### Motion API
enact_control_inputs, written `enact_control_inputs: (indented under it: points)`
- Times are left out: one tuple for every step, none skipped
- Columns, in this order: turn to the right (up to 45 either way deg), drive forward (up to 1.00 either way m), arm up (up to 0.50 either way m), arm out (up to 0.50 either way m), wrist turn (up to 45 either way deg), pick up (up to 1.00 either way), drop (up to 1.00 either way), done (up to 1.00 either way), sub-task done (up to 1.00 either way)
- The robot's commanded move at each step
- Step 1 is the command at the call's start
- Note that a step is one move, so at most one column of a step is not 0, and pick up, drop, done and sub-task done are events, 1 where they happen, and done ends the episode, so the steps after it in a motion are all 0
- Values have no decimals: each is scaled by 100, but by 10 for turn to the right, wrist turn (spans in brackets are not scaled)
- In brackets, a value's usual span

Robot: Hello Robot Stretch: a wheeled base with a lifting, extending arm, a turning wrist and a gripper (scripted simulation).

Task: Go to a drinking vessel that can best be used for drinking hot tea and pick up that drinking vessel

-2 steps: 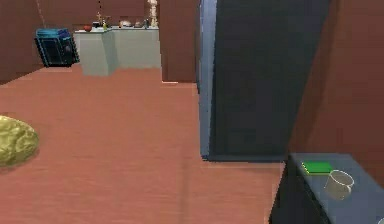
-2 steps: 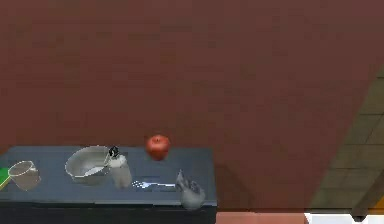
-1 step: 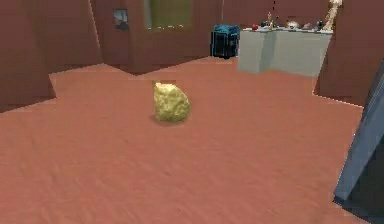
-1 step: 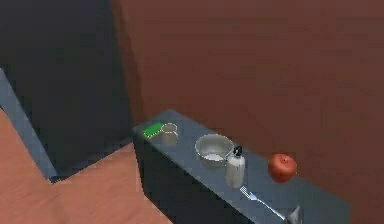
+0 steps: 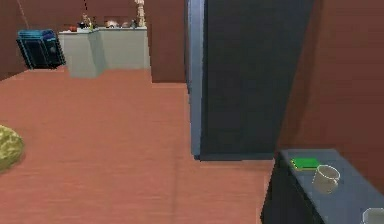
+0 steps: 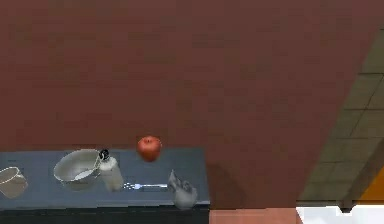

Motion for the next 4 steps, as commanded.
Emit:
enact_control_inputs:
  points:
    - [120,0,0,0,0,0,0,0,0]
    - [0,100,0,0,0,0,0,0,0]
    - [120,0,0,0,0,0,0,0,0]
    - [0,0,50,0,0,0,0,0,0]
